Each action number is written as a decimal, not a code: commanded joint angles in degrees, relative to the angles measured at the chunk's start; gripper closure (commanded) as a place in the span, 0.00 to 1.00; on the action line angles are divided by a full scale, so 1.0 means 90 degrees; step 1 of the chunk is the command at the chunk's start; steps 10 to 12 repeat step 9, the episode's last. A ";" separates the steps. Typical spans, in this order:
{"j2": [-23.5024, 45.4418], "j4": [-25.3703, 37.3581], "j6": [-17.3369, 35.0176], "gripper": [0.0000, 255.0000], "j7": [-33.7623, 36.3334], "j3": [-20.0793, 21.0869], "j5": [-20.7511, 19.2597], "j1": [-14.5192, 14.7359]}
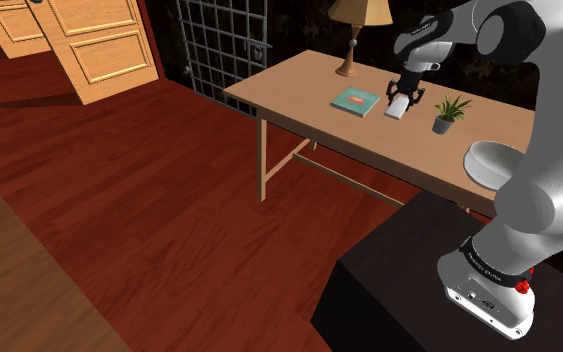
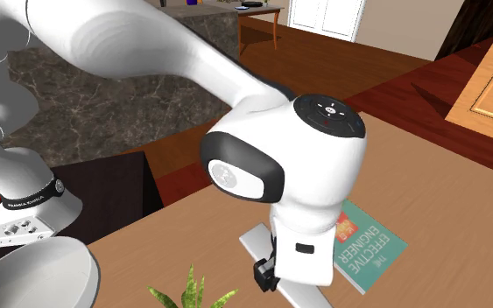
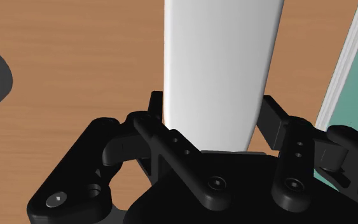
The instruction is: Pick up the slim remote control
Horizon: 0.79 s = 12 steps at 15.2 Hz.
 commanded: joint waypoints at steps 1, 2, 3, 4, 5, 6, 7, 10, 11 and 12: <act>-0.0105 0.0021 -0.0124 1.00 0.0013 -0.0017 -0.0027 0.0012; -0.0144 0.0048 -0.0189 1.00 0.0020 -0.0024 -0.0038 0.0015; -0.0181 0.0076 -0.0255 1.00 0.0026 -0.0031 -0.0049 0.0018; -0.0218 0.0107 -0.0321 1.00 0.0033 -0.0038 -0.0060 0.0021; -0.0253 0.0139 -0.0387 1.00 0.0039 -0.0044 -0.0070 0.0023; -0.0288 0.0172 -0.0454 1.00 0.0046 -0.0050 -0.0081 0.0026; -0.0321 0.0208 -0.0522 1.00 0.0052 -0.0056 -0.0091 0.0028; -0.0326 0.0213 -0.0532 1.00 0.0053 -0.0057 -0.0093 0.0028; -0.0326 0.0213 -0.0532 1.00 0.0053 -0.0057 -0.0093 0.0028; -0.0326 0.0213 -0.0532 1.00 0.0053 -0.0057 -0.0093 0.0028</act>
